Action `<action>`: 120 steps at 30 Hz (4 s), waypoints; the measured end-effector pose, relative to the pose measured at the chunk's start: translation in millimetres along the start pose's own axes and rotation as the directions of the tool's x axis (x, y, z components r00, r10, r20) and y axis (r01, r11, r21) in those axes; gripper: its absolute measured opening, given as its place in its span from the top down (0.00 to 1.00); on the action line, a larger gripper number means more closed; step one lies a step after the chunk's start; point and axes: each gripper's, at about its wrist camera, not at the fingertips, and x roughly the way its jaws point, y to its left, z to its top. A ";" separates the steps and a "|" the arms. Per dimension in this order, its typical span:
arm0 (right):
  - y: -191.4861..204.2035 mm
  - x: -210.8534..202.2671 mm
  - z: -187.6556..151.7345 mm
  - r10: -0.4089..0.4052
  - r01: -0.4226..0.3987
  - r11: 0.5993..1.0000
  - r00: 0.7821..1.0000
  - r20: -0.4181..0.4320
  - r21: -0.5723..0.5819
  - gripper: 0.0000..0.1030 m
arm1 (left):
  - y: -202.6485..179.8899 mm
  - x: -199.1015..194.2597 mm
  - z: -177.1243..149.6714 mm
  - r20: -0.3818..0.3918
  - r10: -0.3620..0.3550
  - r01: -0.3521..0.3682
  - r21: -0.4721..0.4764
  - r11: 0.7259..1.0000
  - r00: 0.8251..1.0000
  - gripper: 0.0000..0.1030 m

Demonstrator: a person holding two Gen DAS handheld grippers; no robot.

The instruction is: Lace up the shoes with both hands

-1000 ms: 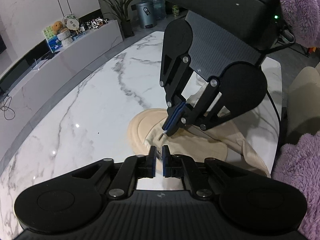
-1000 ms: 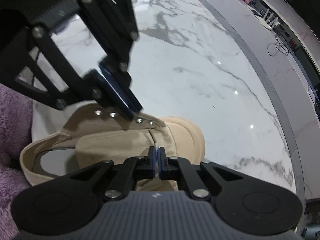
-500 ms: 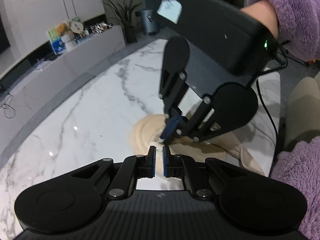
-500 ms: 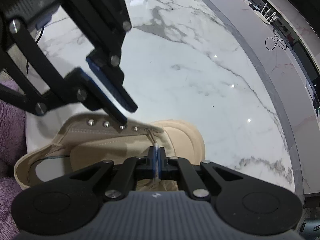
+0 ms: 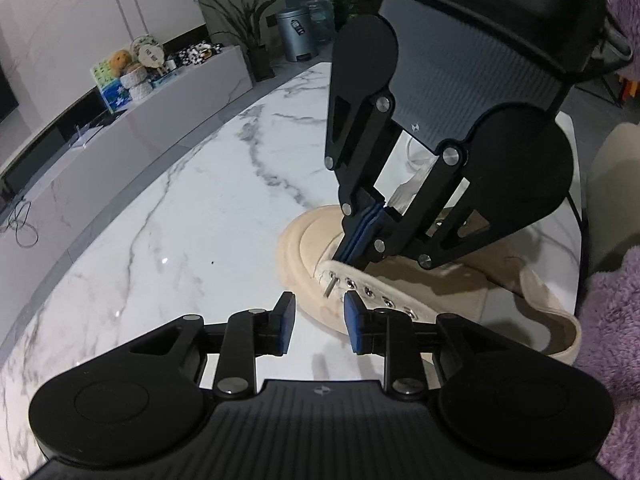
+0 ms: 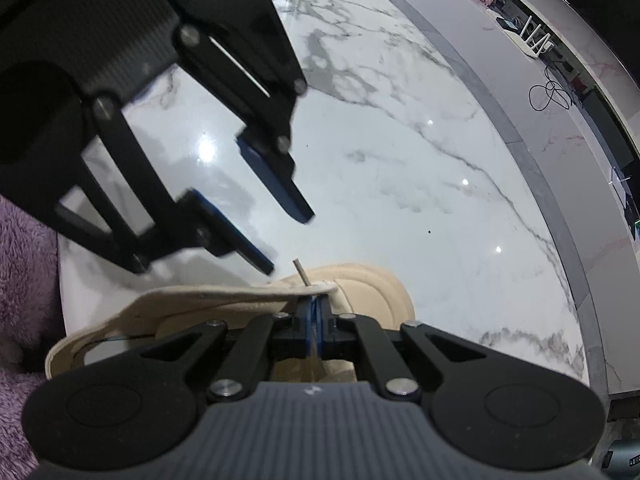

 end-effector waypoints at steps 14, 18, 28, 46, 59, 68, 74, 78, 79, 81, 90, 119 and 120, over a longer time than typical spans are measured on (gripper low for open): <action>-7.3 -5.7 -6.0 0.017 -0.019 0.998 0.999 0.036 0.052 0.96 | -3.1 14.7 1.0 -0.033 -0.027 0.028 0.033 0.999 0.999 0.99; -24.3 -25.8 -17.1 -0.026 0.017 0.990 0.997 0.066 0.140 0.95 | 1.4 5.3 -1.4 -0.046 0.009 -0.009 0.016 1.000 0.999 0.99; -50.1 -65.6 -105.6 -0.128 0.131 0.925 0.991 -0.034 0.357 0.77 | 24.1 -29.6 -9.7 -0.057 0.088 -0.091 -0.054 0.994 0.994 0.99; -42.9 2.4 -166.1 -0.016 0.054 0.885 0.996 -0.084 0.462 0.81 | 34.5 -29.6 -8.7 -0.077 0.124 -0.131 -0.094 0.987 0.989 0.99; -39.7 -10.1 -168.1 0.013 0.013 0.879 0.999 -0.051 0.477 0.98 | 33.1 -61.4 11.5 0.024 0.171 -0.166 -0.139 0.976 0.985 0.99; -32.8 -112.1 -140.9 -0.177 0.149 0.879 0.984 0.020 0.454 0.98 | 21.2 -142.6 55.4 0.151 0.278 -0.258 -0.140 0.956 0.949 0.99; -22.8 -187.6 -110.9 -0.341 0.274 0.856 0.936 0.082 0.439 0.98 | 4.5 -201.6 89.8 0.233 0.344 -0.320 -0.134 0.938 0.910 0.99; -10.8 -237.8 -89.1 -0.435 0.343 0.834 0.891 0.133 0.432 0.98 | -9.8 -232.1 108.4 0.277 0.373 -0.349 -0.134 0.928 0.886 0.99; -7.9 -249.1 -83.8 -0.456 0.359 0.828 0.878 0.145 0.430 0.98 | -13.8 -240.2 113.5 0.292 0.378 -0.354 -0.135 0.926 0.878 0.99; -1.0 -274.3 -72.2 -0.498 0.392 0.815 0.849 0.173 0.426 0.98 | -21.5 -256.0 122.4 0.322 0.388 -0.363 -0.135 0.922 0.864 0.99; 29.3 -377.1 -21.9 -0.603 0.465 0.780 0.739 0.301 0.420 0.98 | -49.0 -310.1 166.9 0.418 0.396 -0.368 -0.150 0.918 0.818 0.99; 59.6 -417.2 21.7 -0.628 0.491 0.773 0.683 0.372 0.402 0.98 | -61.9 -331.2 178.0 0.446 0.432 -0.407 -0.157 0.900 0.784 1.00; 55.1 -412.2 19.4 -0.630 0.491 0.770 0.686 0.363 0.407 0.98 | -58.2 -328.8 174.1 0.437 0.447 -0.420 -0.163 0.893 0.780 1.00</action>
